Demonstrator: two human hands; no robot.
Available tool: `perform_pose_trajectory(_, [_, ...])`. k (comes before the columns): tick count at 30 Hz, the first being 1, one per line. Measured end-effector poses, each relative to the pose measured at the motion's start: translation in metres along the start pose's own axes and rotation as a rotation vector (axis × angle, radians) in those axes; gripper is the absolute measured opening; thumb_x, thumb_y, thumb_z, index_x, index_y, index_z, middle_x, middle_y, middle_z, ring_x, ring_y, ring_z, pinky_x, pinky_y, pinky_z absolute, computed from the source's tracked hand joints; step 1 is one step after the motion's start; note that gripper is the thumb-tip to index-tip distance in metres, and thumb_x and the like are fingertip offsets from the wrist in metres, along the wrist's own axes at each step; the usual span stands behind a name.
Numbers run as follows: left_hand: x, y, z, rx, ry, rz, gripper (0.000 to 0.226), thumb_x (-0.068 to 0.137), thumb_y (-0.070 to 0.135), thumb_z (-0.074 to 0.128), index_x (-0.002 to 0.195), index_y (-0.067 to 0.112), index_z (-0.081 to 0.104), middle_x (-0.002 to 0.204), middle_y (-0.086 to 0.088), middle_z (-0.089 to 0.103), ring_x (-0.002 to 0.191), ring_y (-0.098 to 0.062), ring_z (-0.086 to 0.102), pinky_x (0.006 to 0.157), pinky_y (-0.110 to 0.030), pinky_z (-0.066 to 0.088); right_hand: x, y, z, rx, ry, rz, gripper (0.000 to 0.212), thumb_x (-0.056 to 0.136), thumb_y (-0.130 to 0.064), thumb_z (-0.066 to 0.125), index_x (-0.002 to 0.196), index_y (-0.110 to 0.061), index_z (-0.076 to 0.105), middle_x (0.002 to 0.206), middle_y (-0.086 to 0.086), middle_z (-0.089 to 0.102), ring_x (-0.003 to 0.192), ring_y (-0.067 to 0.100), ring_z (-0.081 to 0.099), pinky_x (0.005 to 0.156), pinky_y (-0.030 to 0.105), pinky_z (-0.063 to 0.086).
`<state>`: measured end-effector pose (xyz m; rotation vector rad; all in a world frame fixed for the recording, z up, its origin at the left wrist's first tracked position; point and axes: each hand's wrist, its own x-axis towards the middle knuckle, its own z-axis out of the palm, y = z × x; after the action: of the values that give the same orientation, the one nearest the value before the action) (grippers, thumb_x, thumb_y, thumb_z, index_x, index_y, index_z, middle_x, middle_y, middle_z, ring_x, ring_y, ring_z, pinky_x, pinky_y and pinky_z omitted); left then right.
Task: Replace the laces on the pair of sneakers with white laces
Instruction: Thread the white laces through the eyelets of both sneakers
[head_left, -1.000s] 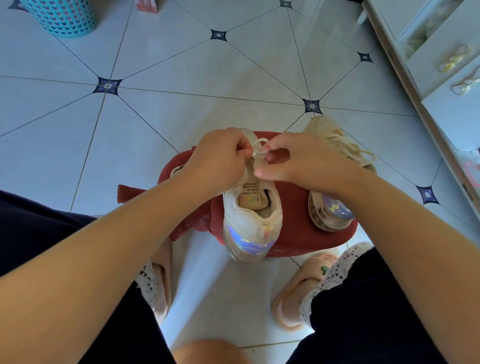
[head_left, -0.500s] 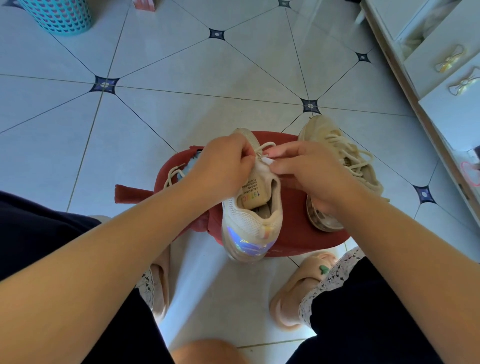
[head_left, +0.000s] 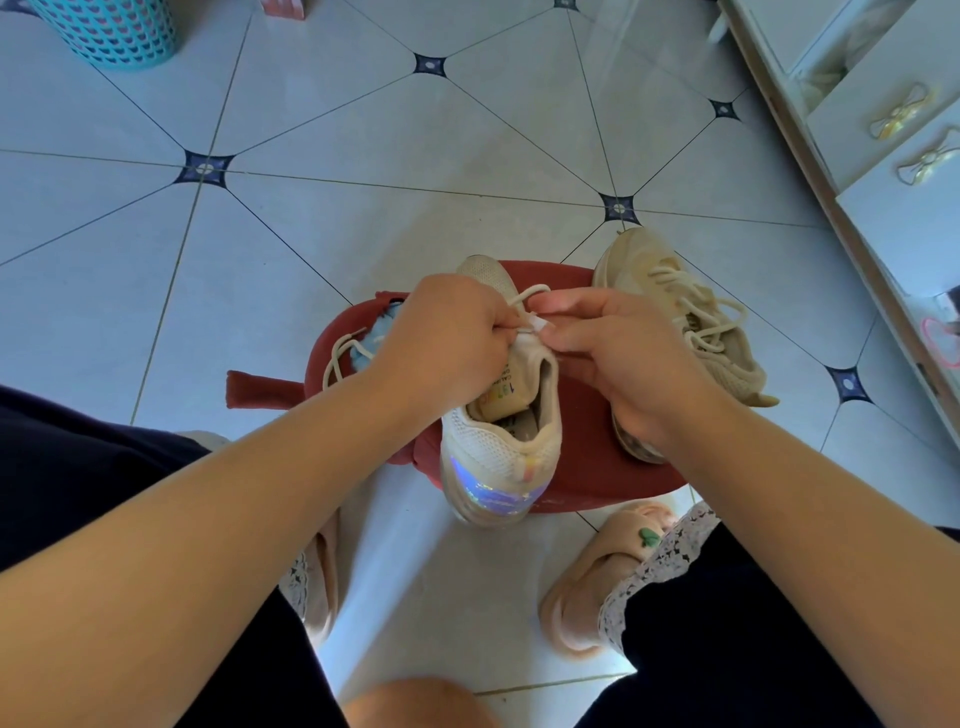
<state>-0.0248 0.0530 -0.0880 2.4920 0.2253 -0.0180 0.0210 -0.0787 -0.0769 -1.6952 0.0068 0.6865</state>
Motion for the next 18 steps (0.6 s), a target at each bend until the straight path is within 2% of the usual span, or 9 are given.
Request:
perform_pose_trajectory(5, [0.000,0.005,-0.004,0.079,-0.029,-0.027,0.028,0.092,0.023,0.046,0.102,0.017,0.071,0.095,-0.006,0.070,0.093,-0.021,0.061,0.087,-0.032,0.042,0.000,0.003,0.000,0.023,0.004,0.002,0.025,0.083,0.009,0.055,0.098,-0.008,0.064,0.094,0.009,0.069,0.083,0.018,0.065,0.078,0.028,0.053])
perform_pose_trajectory(9, [0.003,0.007,-0.004,0.133,-0.085,-0.041,0.029,0.092,0.021,0.045,0.101,0.014,0.071,0.095,-0.007,0.069,0.091,-0.021,0.061,0.085,-0.032,0.045,0.000,0.005,-0.001,0.022,0.008,-0.020,0.025,0.083,0.009,0.055,0.098,-0.009,0.063,0.098,0.013,0.069,0.088,0.021,0.065,0.082,0.031,0.052])
perform_pose_trajectory(12, [0.007,0.007,-0.004,0.163,-0.114,-0.048,0.029,0.090,0.019,0.045,0.100,0.011,0.071,0.092,-0.007,0.068,0.080,-0.018,0.057,0.073,-0.028,0.041,-0.001,0.007,0.000,0.015,0.018,-0.036,0.025,0.082,0.009,0.055,0.096,-0.011,0.063,0.099,0.012,0.069,0.092,0.023,0.065,0.084,0.033,0.051])
perform_pose_trajectory(14, [0.008,0.006,-0.005,0.189,-0.113,-0.037,0.028,0.089,0.019,0.045,0.098,0.010,0.071,0.082,-0.006,0.065,0.071,-0.016,0.051,0.067,-0.028,0.039,-0.001,0.009,0.000,0.013,0.035,-0.045,0.026,0.082,0.010,0.055,0.096,-0.010,0.064,0.104,0.016,0.067,0.099,0.028,0.064,0.089,0.036,0.051])
perform_pose_trajectory(18, [0.009,0.005,-0.005,0.230,-0.102,-0.013,0.025,0.086,0.017,0.047,0.087,0.009,0.070,0.056,0.002,0.043,0.052,-0.010,0.037,0.050,-0.022,0.030,0.000,0.011,0.001,-0.012,0.052,-0.068,0.026,0.081,0.009,0.057,0.096,-0.011,0.065,0.107,0.020,0.066,0.106,0.031,0.062,0.096,0.041,0.049])
